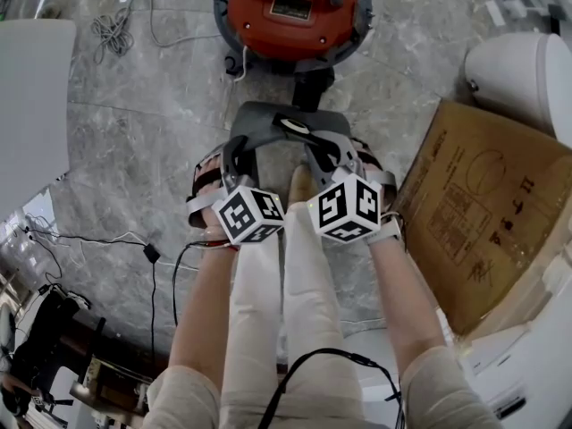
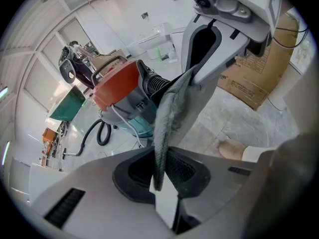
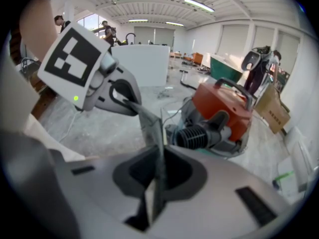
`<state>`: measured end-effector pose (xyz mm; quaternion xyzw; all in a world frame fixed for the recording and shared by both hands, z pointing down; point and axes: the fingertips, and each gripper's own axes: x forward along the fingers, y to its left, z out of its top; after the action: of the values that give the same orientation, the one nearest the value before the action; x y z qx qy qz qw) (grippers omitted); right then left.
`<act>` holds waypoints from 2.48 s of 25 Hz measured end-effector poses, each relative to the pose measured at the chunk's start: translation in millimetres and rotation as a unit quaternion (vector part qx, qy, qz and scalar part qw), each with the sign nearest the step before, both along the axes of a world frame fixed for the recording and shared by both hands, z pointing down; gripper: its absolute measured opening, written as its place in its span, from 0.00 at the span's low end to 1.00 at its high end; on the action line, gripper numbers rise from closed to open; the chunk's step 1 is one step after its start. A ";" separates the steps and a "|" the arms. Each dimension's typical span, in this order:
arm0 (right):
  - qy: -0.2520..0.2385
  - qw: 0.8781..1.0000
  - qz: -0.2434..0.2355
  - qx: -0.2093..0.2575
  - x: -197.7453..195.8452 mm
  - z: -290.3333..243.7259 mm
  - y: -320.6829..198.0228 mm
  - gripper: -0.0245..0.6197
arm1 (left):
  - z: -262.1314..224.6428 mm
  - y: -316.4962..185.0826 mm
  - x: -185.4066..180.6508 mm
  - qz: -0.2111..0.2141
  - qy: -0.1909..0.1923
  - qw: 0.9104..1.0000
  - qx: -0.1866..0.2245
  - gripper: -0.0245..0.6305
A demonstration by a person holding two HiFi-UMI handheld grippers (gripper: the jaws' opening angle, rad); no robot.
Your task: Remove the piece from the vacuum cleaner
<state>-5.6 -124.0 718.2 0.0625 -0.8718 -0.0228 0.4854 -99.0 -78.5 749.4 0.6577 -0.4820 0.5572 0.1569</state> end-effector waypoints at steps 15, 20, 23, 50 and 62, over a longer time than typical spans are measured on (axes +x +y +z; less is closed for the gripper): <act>-0.022 1.000 0.002 0.002 0.8 -69.6 6.1 0.10 | -65.8 5.6 5.2 -0.002 0.048 0.998 0.033 0.13; -0.026 1.000 0.001 0.000 3.6 -96.6 11.2 0.10 | -92.0 9.2 7.5 0.010 0.059 0.997 0.043 0.12; -0.032 0.999 0.004 -0.002 3.2 -114.3 15.3 0.10 | -110.6 13.0 7.7 0.009 0.066 0.997 0.047 0.12; -0.054 0.998 -0.011 -0.008 5.0 -291.3 34.8 0.10 | -288.5 26.5 6.8 0.026 0.113 0.991 0.068 0.11; -0.076 0.997 -0.001 -0.019 3.4 -360.0 45.6 0.10 | -361.2 30.9 1.6 0.042 0.124 0.987 0.094 0.11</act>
<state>-2.2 -78.4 358.3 0.0534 -0.9065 -0.0018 0.4188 -97.3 -47.5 388.2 0.7533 -0.4812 0.4294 0.1291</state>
